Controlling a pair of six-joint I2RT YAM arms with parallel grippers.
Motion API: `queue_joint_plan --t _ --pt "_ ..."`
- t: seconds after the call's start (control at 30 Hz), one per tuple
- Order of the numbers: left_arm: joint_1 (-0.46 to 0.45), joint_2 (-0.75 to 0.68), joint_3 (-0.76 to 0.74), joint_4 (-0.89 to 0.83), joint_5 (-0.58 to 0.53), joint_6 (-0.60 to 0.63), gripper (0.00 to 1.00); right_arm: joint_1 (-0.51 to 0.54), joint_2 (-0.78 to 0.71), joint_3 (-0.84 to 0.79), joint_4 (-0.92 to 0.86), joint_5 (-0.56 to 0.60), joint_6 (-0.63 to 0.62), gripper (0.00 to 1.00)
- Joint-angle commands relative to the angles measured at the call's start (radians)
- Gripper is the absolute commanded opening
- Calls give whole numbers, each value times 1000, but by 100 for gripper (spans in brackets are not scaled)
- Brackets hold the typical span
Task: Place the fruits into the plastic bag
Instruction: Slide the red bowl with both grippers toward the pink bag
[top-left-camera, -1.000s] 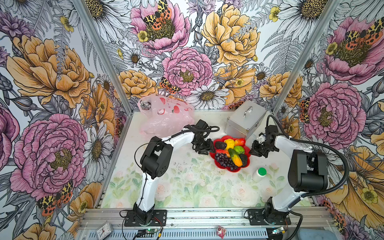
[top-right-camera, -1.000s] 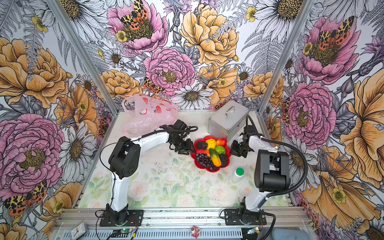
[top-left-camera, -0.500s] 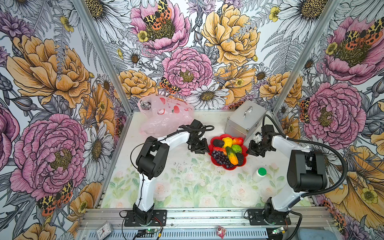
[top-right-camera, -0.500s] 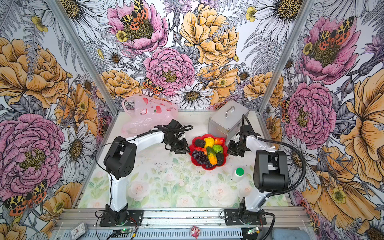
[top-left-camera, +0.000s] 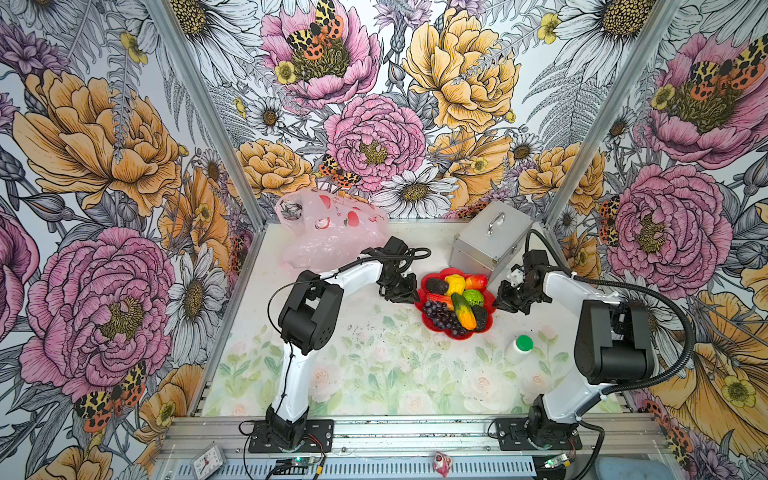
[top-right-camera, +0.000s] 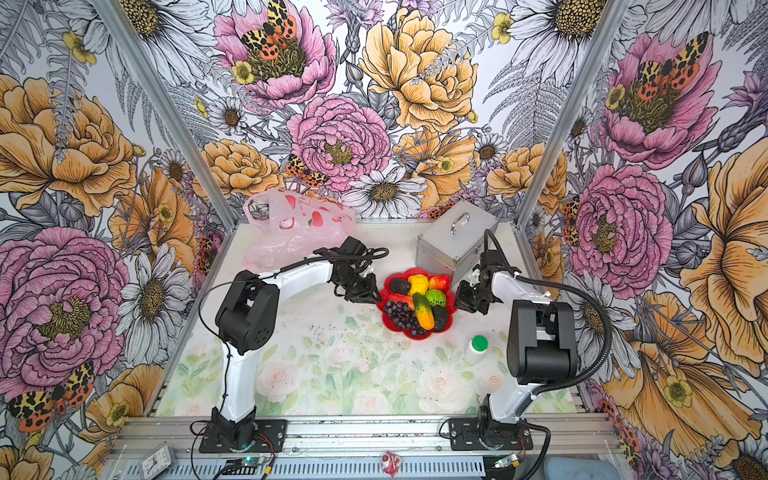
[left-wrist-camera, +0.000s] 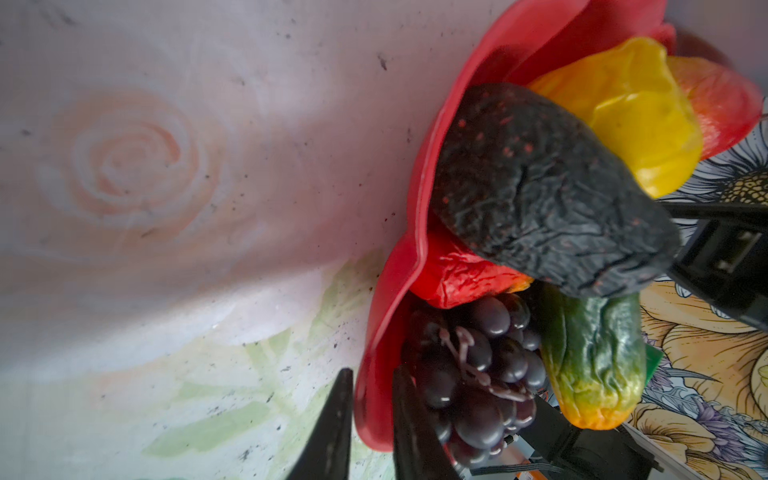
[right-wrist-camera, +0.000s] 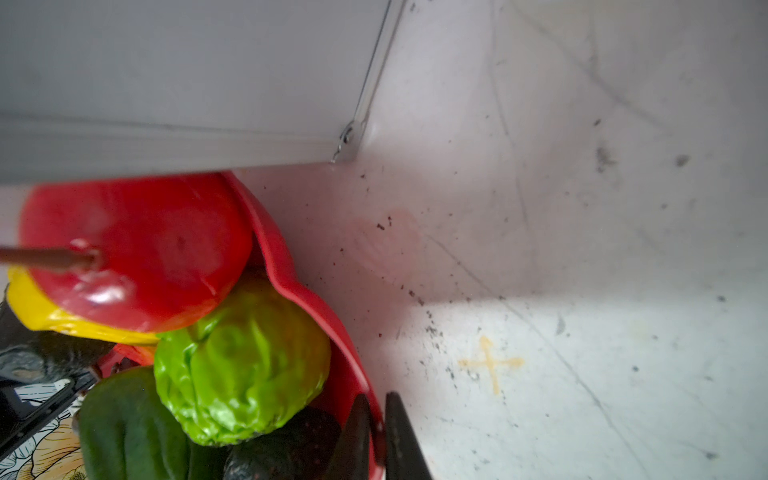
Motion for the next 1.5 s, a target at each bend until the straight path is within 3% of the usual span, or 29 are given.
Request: queue_joint_plan --t 0.0,0.37,0.77,1.47 --pt "10 5 6 21 -21 14 15 15 -3 -12 7 11 15 10" --pt "15 -22 -34 20 -36 21 2 37 -5 -14 7 7 19 10" --pt "46 -153 -196 20 -74 40 1 90 -13 -25 17 6 29 9" --pt "160 -512 -603 54 -139 19 2 313 38 27 75 15 115 8"
